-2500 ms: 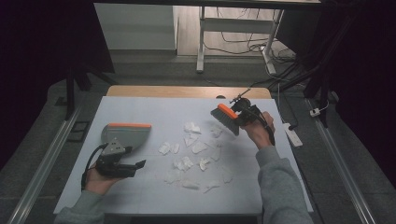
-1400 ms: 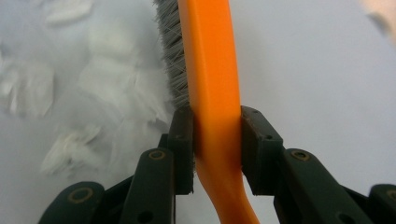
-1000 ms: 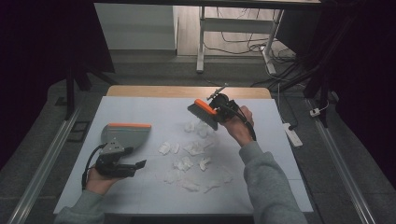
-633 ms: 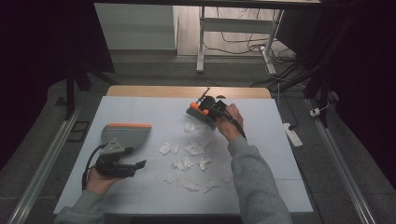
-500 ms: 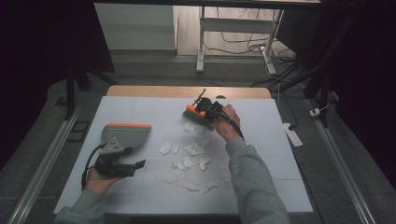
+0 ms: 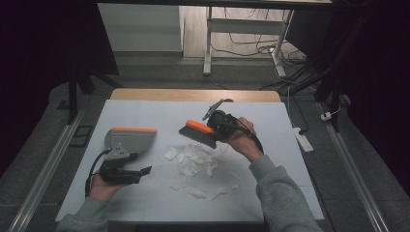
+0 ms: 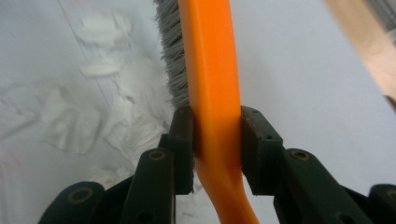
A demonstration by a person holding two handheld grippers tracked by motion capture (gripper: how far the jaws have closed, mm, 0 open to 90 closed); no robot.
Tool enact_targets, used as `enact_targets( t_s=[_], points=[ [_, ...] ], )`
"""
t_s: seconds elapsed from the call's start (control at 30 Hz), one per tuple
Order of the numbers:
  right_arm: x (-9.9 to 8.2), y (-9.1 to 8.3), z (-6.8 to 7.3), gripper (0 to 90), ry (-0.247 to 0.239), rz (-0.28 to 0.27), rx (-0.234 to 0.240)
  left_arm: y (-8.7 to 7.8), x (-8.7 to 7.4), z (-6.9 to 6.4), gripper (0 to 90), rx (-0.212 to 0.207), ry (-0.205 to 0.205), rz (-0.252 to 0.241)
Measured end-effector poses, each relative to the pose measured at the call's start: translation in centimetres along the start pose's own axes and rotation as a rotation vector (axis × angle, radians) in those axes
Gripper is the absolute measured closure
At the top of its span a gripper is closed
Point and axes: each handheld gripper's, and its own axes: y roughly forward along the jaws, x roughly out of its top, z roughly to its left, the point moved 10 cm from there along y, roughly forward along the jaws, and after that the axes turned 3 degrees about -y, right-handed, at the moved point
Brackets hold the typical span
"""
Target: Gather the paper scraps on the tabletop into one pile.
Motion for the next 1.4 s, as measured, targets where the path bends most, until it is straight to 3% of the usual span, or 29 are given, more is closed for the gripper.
enact_targets(
  t_s=[0.13,0.37,0.53,0.87,1.07,1.17,1.23,1.3,1.37,1.4],
  points=[
    [0.2,-2.9,-0.7,67.7,0.033,-0.055,-0.025,0.0,0.0,0.1,25.1,0.002,-0.001,0.002],
    [-0.5,-4.0,0.1,67.7,0.047,-0.054,-0.017,-0.1,0.0,0.2,25.2,0.002,-0.006,-0.002],
    [-2.2,-4.5,4.4,67.6,-0.016,-0.037,0.066,-0.1,-0.1,0.4,25.2,0.005,-0.01,0.001],
    [-9.0,-5.8,12.0,67.6,-0.135,0.048,0.252,0.1,-0.3,0.5,25.1,0.01,-0.011,0.01],
    [-9.0,-4.6,14.9,67.6,-0.182,0.086,0.301,0.2,-0.4,0.5,25.2,0.016,-0.013,0.014],
    [-7.9,-3.0,15.5,67.7,-0.247,0.132,0.276,0.1,-0.4,0.6,25.2,0.016,-0.012,0.01],
    [-7.6,-2.7,15.2,67.7,-0.254,0.146,0.259,0.1,-0.4,0.6,25.1,0.015,-0.014,0.009],
    [-6.8,-2.0,14.4,67.7,-0.267,0.155,0.232,0.1,-0.4,0.7,25.1,0.016,-0.017,0.01],
    [-5.5,-1.1,12.1,67.7,-0.262,0.164,0.131,0.1,-0.4,0.8,25.2,0.016,-0.017,0.01],
    [-5.5,-1.1,12.1,67.7,-0.262,0.164,0.131,0.1,-0.4,0.8,25.2,0.016,-0.017,0.01]
  ],
)
